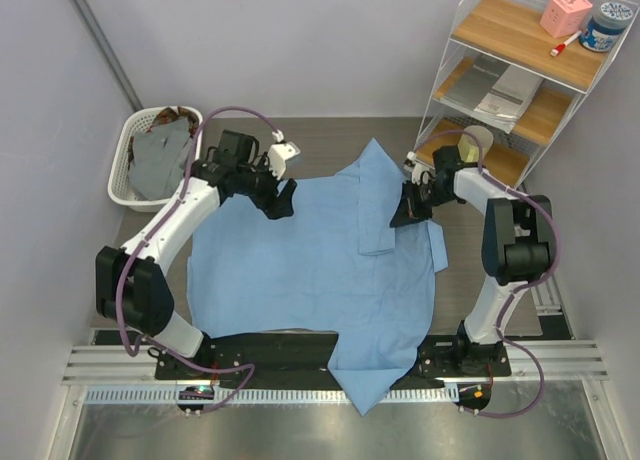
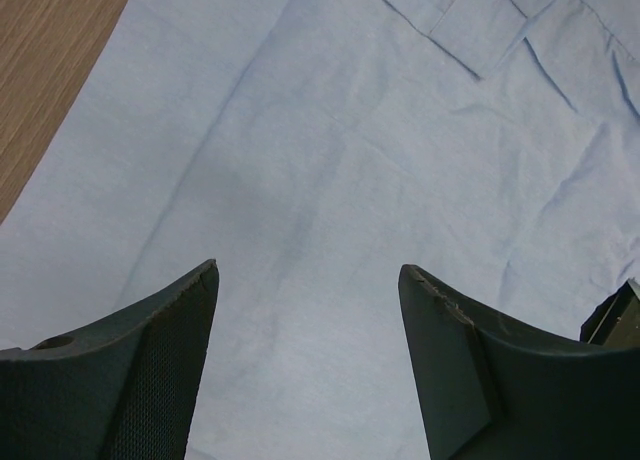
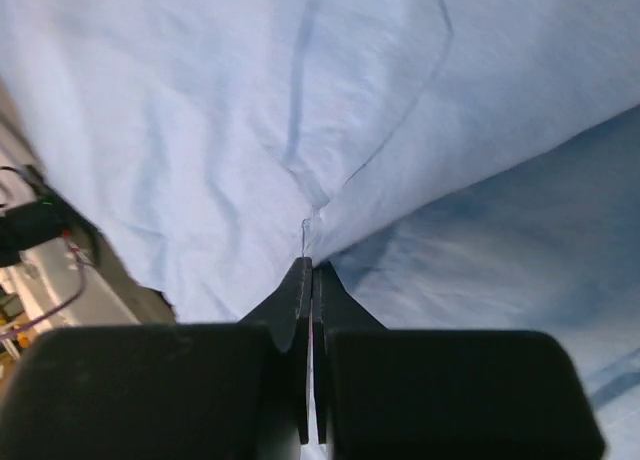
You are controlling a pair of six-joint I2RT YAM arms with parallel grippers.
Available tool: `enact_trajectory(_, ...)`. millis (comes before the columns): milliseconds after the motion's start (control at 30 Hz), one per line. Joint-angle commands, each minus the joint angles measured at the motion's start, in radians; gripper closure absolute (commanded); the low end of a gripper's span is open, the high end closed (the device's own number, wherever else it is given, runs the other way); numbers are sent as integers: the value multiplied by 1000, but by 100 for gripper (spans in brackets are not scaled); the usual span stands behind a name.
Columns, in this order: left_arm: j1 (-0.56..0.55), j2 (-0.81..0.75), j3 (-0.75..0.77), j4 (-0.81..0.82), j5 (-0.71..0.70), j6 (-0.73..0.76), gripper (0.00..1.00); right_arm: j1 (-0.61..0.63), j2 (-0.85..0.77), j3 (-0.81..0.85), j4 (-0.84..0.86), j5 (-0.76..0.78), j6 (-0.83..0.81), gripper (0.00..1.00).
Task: Fold and stack the long sleeve shirts
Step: Fold the shirt
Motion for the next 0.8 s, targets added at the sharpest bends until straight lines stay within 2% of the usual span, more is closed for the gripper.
enact_trajectory(0,-25,-49,51,55,58,-34,27,14,-236,-29,220,-225,241,99)
enact_trajectory(33,-48,-55,57,66,58,-45,26,24,-261,-41,334,-234,358,99)
enact_trajectory(100,-80,-60,71,107,46,-98,24,62,-313,-90,463,-221,477,99)
enact_trajectory(133,-114,-64,69,132,17,-131,22,76,-353,-110,599,-216,589,99)
enact_trajectory(167,-131,-72,69,162,6,-158,22,108,-367,-145,663,-210,644,99)
enact_trajectory(300,-198,-90,45,345,-75,-351,19,200,-413,-191,864,-132,772,99)
enact_trajectory(333,-224,-91,36,366,-86,-359,18,219,-420,-196,905,-94,783,99)
enact_trajectory(433,-278,-101,-1,432,-153,-398,17,265,-417,-198,979,-60,824,99)
enact_trajectory(567,-306,-112,-44,491,-268,-372,17,294,-416,-175,1018,-23,849,99)
enact_trajectory(633,-304,-107,-44,485,-324,-341,21,306,-420,-171,1031,-12,866,99)
enact_trajectory(767,-304,-121,-50,460,-338,-257,28,336,-427,-152,1041,16,858,99)
